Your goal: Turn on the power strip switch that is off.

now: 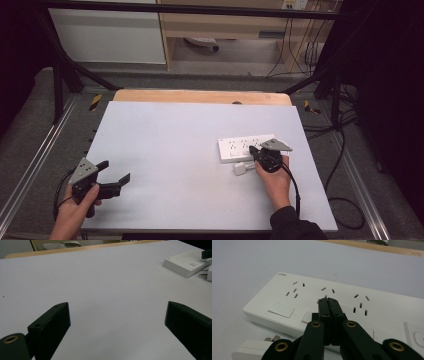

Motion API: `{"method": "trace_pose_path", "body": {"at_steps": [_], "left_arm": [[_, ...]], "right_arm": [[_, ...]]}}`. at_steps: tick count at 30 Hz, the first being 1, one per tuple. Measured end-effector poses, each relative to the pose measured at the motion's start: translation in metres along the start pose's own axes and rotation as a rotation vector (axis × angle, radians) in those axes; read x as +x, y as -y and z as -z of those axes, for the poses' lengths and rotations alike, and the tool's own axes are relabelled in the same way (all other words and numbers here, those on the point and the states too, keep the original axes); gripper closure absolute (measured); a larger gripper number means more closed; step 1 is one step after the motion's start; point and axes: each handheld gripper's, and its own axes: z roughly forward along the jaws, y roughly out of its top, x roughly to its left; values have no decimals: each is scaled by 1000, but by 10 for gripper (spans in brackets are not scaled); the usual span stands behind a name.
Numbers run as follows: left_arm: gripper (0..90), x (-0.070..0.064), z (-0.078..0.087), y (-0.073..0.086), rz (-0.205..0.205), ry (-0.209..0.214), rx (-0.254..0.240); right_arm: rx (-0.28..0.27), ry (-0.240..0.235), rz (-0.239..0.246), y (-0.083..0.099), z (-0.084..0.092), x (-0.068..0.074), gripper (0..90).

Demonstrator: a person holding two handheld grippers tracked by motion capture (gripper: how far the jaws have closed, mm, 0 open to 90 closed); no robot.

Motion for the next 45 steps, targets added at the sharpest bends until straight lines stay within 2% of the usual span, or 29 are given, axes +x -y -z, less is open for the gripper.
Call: {"method": "trace_pose_path", "body": {"at_steps": [9, 17, 32, 41, 45], "left_arm": [[61, 0, 0, 0, 0, 0, 0], [61, 0, 0, 0, 1, 0, -1], [58, 0, 0, 0, -1, 1, -3], [55, 0, 1, -1, -1, 3, -14], [55, 0, 1, 0, -2, 6, -12]], "right_arm": [[-14, -4, -13, -1, 2, -1, 900], [-45, -11, -29, -3, 5, -1, 839], [-70, -8, -65, -8, 9, -3, 627], [-89, -11, -127, -17, 11, -2, 367], [-94, -10, -132, -25, 13, -2, 310]]}}
